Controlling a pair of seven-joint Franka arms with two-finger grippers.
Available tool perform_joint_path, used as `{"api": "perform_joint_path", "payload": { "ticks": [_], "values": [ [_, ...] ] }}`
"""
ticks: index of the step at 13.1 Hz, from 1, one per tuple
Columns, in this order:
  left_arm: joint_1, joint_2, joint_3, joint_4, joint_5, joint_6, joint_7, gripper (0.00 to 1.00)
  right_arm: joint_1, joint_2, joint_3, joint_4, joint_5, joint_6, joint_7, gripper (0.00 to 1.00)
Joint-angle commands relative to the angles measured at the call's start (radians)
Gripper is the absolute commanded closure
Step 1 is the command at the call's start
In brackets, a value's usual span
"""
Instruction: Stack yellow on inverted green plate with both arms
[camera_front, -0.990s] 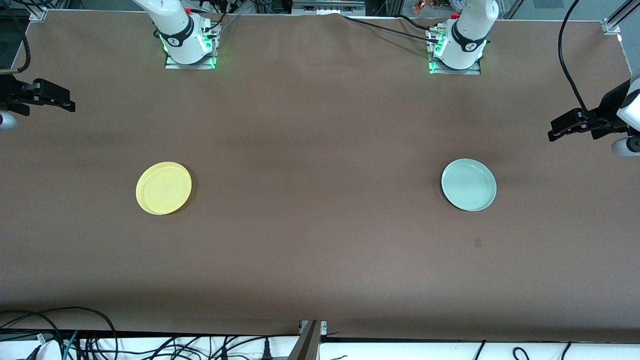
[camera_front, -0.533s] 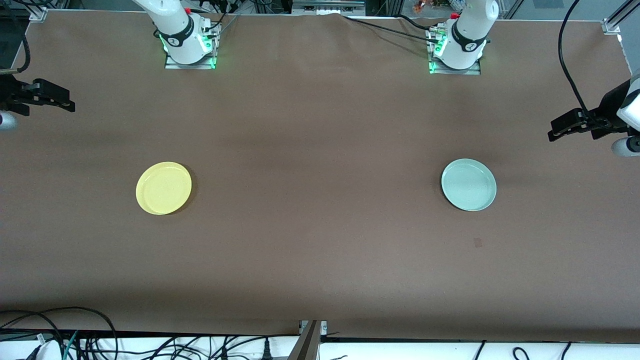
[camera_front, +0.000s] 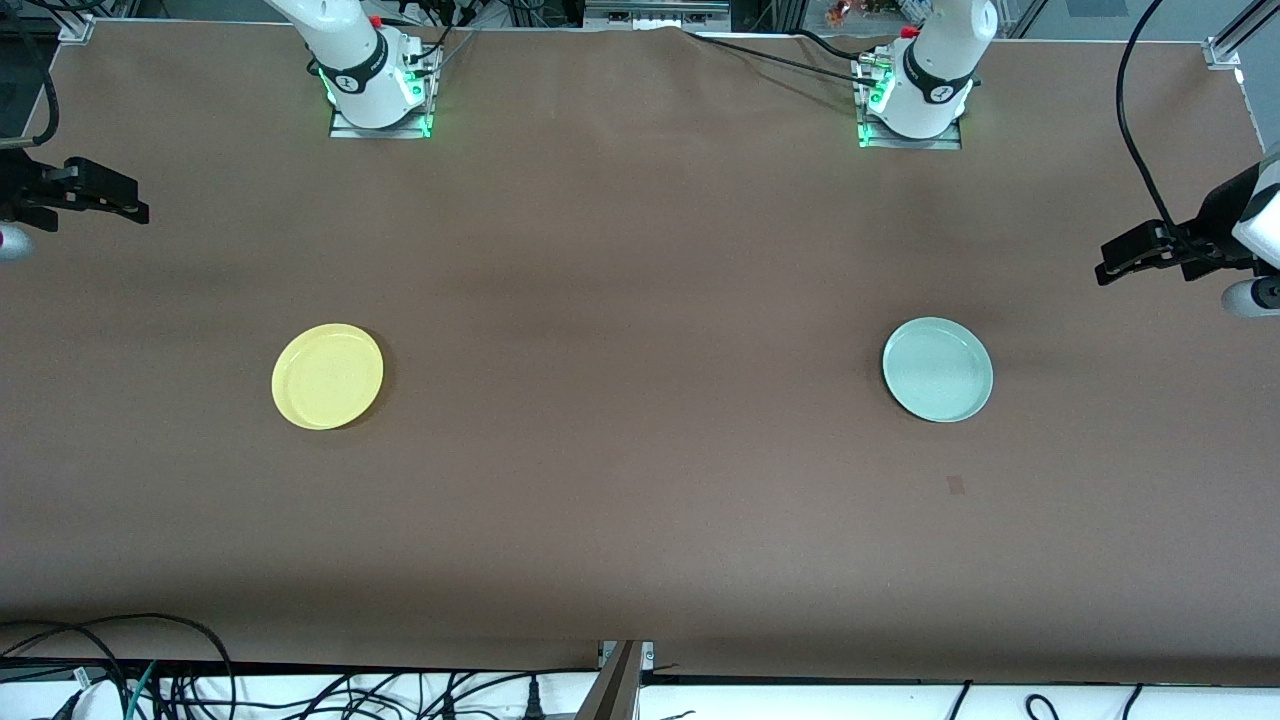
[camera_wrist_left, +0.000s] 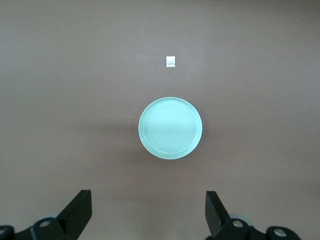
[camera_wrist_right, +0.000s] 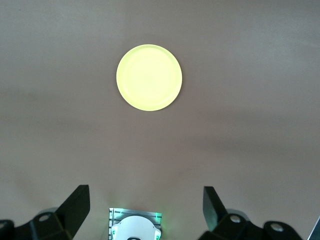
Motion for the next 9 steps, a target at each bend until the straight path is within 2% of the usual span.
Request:
{"api": "perform_joint_path", "payload": {
  "ticks": [1, 3, 6, 9],
  "values": [
    [-0.01, 0.073, -0.007, 0.032, 0.023, -0.017, 0.001, 0.0, -0.008, 0.01, 0.002, 0.021, 0.009, -0.005, 0.001, 0.0],
    [-0.013, 0.151, -0.009, 0.034, 0.026, 0.015, 0.001, 0.0, -0.008, 0.01, 0.0, 0.021, 0.009, -0.005, -0.002, 0.0],
    [0.001, 0.211, -0.007, -0.007, 0.026, 0.087, 0.01, 0.0, -0.008, 0.012, 0.002, 0.021, 0.008, -0.007, -0.004, 0.0],
    [0.021, 0.185, -0.005, -0.195, 0.054, 0.282, 0.024, 0.0, -0.008, 0.012, 0.002, 0.021, 0.006, -0.007, -0.007, 0.0]
  ]
}}
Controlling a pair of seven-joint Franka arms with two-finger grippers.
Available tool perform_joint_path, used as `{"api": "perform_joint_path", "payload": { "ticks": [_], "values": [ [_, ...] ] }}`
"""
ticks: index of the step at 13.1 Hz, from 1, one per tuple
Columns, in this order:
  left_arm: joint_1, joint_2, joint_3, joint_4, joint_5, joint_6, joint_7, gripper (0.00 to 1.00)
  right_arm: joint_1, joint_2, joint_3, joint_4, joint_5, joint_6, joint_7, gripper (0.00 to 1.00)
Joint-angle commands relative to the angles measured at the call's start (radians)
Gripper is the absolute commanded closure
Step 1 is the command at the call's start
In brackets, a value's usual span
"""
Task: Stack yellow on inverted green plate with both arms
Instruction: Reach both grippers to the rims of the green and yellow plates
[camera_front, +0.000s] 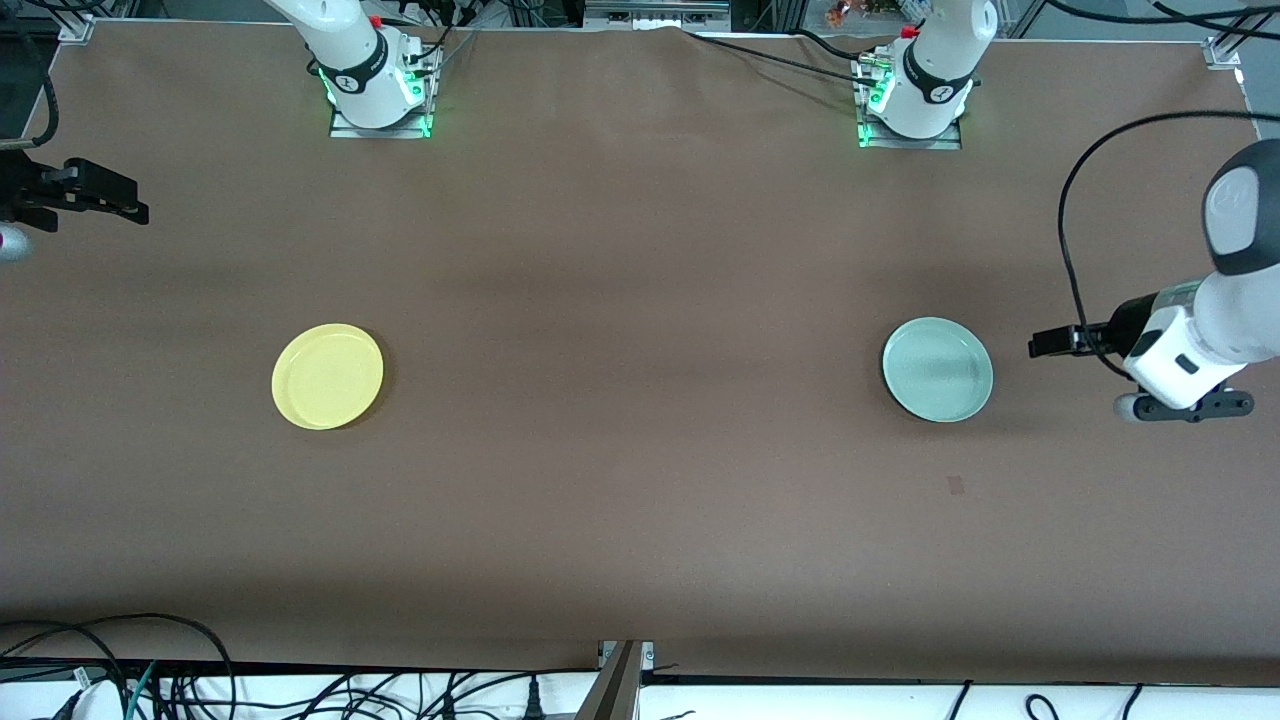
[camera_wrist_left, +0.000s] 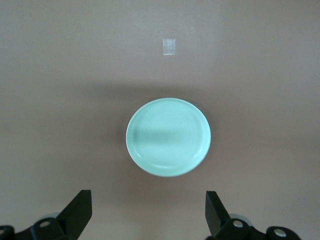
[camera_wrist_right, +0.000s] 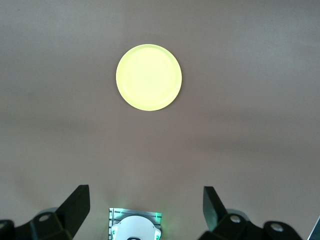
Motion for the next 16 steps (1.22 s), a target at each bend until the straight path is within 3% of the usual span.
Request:
{"api": "perform_joint_path", "payload": {
  "ticks": [1, 4, 10, 14, 16],
  "values": [
    [0.017, -0.039, -0.004, -0.183, 0.048, 0.186, 0.017, 0.0, -0.008, 0.012, 0.002, 0.021, 0.006, -0.007, -0.008, 0.0],
    [0.075, -0.026, 0.0, -0.395, 0.087, 0.491, 0.04, 0.0, -0.008, 0.033, 0.002, 0.021, -0.003, -0.005, -0.006, 0.0],
    [0.106, 0.119, 0.002, -0.446, 0.092, 0.616, 0.046, 0.0, -0.061, 0.147, -0.006, 0.021, -0.009, 0.022, -0.006, 0.0],
    [0.106, 0.133, 0.002, -0.486, 0.125, 0.645, 0.046, 0.0, -0.123, 0.26, -0.006, 0.007, 0.019, 0.137, -0.029, 0.0],
    [0.111, 0.139, 0.003, -0.538, 0.128, 0.737, 0.046, 0.0, -0.147, 0.329, -0.006, -0.007, 0.04, 0.201, -0.043, 0.0]
  ]
}}
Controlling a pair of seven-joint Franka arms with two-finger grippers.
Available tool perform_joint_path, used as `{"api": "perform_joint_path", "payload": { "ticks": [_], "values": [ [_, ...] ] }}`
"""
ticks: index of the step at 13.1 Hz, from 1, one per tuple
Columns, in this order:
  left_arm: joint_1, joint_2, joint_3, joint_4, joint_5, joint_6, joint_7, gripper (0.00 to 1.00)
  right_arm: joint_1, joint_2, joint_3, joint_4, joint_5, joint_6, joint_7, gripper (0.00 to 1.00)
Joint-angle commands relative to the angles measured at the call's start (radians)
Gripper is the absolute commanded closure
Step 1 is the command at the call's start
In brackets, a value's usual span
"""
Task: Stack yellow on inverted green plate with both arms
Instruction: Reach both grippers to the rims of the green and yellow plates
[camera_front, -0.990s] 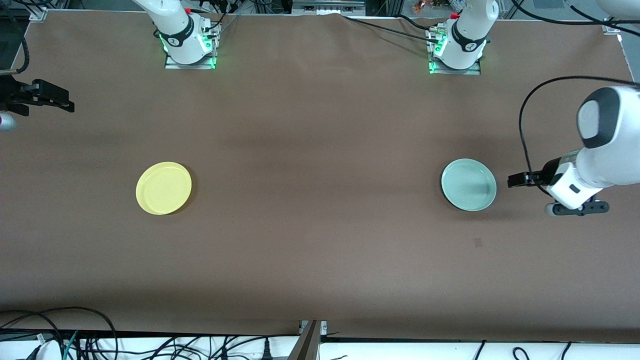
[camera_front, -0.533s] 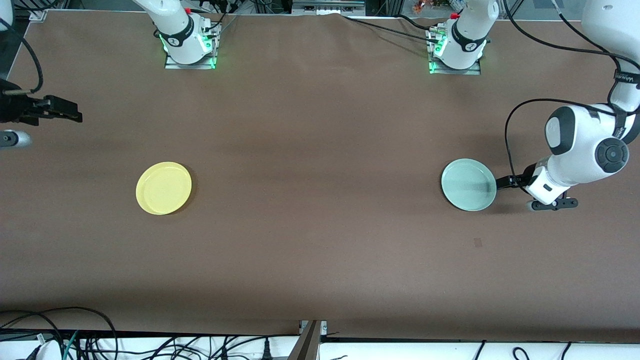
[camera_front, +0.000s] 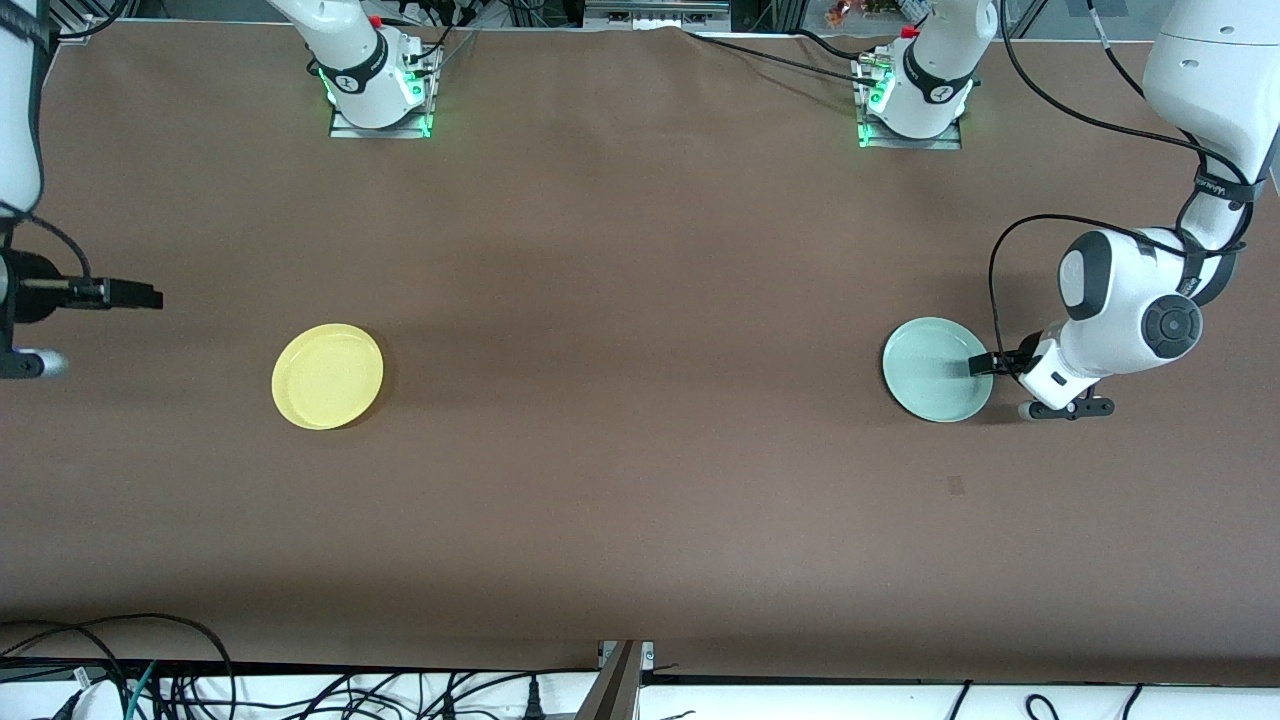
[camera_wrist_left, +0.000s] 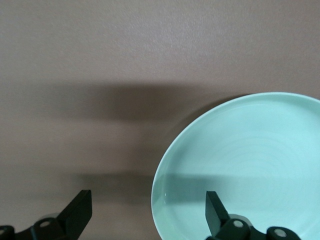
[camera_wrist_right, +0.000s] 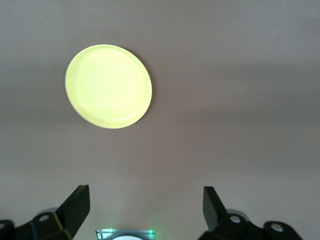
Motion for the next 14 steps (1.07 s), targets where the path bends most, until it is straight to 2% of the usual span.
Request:
{"api": "perform_joint_path", "payload": {
  "ticks": [1, 5, 7, 8, 9, 12, 14],
  "values": [
    [0.024, -0.004, -0.006, -0.076, 0.028, 0.111, 0.009, 0.0, -0.033, 0.079, 0.007, -0.017, 0.037, 0.091, -0.04, 0.0],
    [0.026, -0.004, -0.006, -0.084, 0.038, 0.112, 0.012, 0.0, -0.028, 0.099, 0.011, -0.213, 0.043, 0.365, -0.082, 0.0],
    [0.033, -0.003, -0.006, -0.082, 0.037, 0.101, 0.09, 0.45, -0.03, 0.102, 0.012, -0.31, 0.081, 0.491, -0.089, 0.0],
    [0.044, -0.004, -0.007, -0.079, 0.037, 0.098, 0.118, 0.61, -0.03, 0.101, 0.012, -0.357, 0.092, 0.551, -0.097, 0.0],
    [0.044, -0.004, -0.007, -0.079, 0.037, 0.089, 0.126, 0.73, -0.03, 0.101, 0.012, -0.386, 0.1, 0.583, -0.103, 0.0],
    [0.044, -0.007, -0.007, -0.068, 0.037, 0.04, 0.126, 1.0, -0.031, 0.104, 0.012, -0.451, 0.118, 0.658, -0.103, 0.0],
    [0.044, -0.026, -0.015, -0.03, 0.037, -0.043, 0.123, 1.0, -0.031, 0.117, 0.012, -0.477, 0.192, 0.689, -0.108, 0.0]
  ]
}}
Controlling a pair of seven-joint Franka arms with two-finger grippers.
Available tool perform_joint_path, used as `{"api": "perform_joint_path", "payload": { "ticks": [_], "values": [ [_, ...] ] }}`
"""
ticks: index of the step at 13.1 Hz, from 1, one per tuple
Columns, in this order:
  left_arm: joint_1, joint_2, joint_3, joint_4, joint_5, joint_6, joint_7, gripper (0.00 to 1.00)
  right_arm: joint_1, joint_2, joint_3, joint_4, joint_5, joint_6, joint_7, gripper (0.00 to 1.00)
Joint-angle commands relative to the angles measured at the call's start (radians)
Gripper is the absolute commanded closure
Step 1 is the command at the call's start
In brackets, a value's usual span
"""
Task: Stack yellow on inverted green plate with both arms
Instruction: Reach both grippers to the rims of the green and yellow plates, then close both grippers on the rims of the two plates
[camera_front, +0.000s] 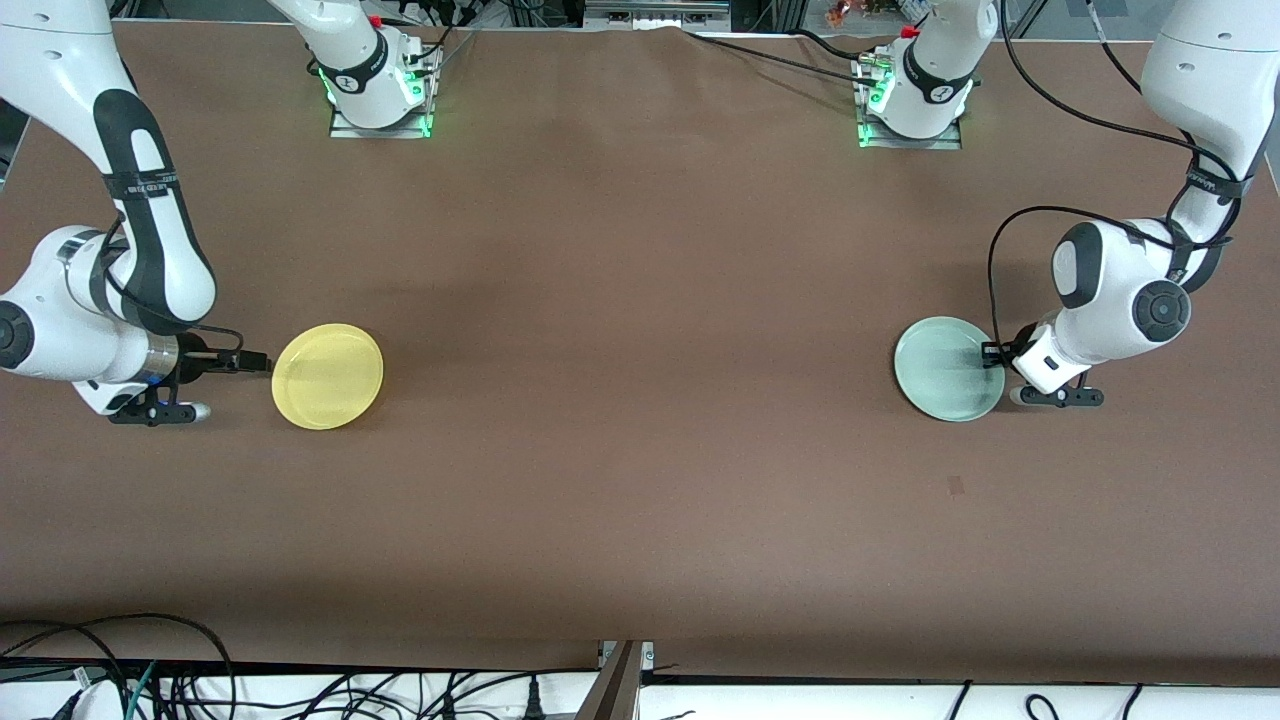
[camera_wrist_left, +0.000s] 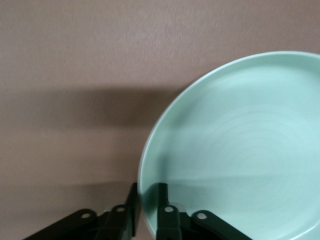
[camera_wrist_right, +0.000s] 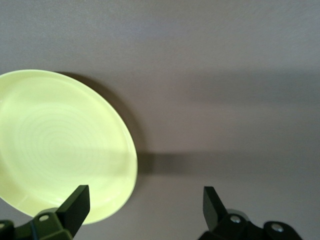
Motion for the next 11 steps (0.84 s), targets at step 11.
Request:
{"api": "perform_joint_path", "payload": {
  "ticks": [11],
  "values": [
    [-0.202, -0.011, -0.082, 0.58, 0.219, -0.709, -0.002, 1.0, -0.034, 0.056, 0.008, -0.05, 0.185, 0.079, -0.197, 0.05]
  ]
}}
